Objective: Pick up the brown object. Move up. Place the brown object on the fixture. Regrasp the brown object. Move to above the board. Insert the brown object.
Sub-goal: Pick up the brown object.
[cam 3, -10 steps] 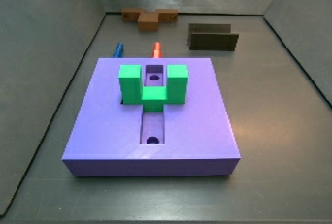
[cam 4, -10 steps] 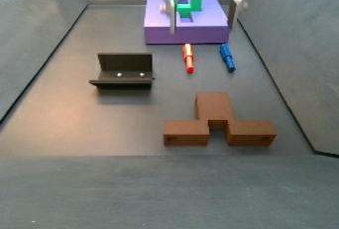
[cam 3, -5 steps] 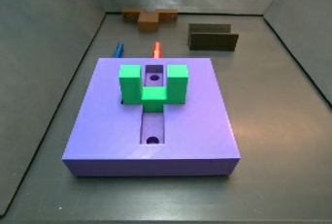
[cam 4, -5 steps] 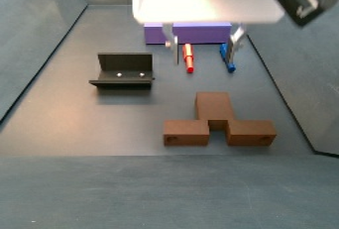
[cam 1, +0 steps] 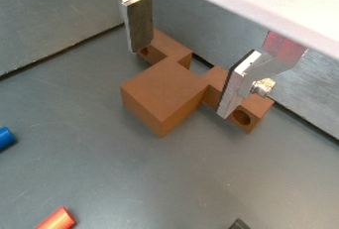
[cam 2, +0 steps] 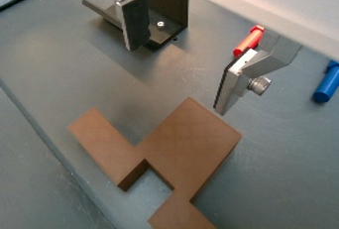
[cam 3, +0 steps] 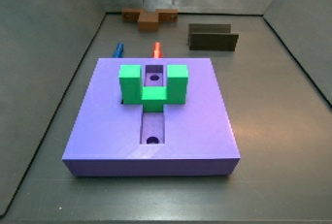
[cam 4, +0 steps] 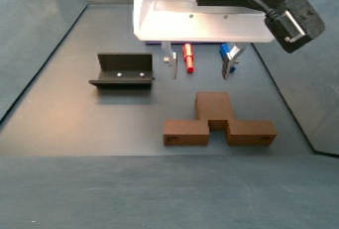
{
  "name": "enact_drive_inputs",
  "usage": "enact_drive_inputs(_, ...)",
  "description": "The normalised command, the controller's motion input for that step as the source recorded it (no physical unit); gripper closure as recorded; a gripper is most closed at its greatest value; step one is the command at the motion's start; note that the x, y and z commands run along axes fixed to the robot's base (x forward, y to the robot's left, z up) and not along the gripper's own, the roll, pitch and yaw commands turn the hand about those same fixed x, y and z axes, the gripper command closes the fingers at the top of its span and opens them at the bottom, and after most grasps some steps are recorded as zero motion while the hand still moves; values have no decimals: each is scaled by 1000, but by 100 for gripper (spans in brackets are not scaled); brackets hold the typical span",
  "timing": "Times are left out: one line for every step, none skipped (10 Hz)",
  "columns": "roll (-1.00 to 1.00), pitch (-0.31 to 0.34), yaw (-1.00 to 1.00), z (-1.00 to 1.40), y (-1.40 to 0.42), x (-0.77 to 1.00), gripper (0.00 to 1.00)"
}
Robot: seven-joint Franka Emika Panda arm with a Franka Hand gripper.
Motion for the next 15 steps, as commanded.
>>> enact_drive_inputs(-336,-290,0,-74,9,-134,0)
enact_drive_inputs(-401,-323,0,-51,23,-131,0)
enact_drive_inputs(-451,-347,0,0,63,-140,0)
enact_drive_inputs(-413,-351,0,-43,83,-114,0)
enact_drive_inputs(-243,-350,-51,-231,29,-103,0)
enact_drive_inputs(-139,-361,-63,-386,0,-137,0)
enact_drive_inputs(-120,-360,-69,-451,0,-171,0)
enact_drive_inputs(-110,-354,-69,-469,0,-134,0)
enact_drive_inputs(-81,-340,-46,-486,0,-49,0)
enact_drive_inputs(-84,-336,-31,-466,0,-69,0)
enact_drive_inputs(-133,-323,-17,-383,3,-100,0)
enact_drive_inputs(-149,-324,-14,-354,0,-117,0)
enact_drive_inputs(-157,-324,-14,-354,9,-114,0)
enact_drive_inputs(-144,-316,0,-377,9,-100,0)
enact_drive_inputs(-167,-323,0,-377,49,-100,0)
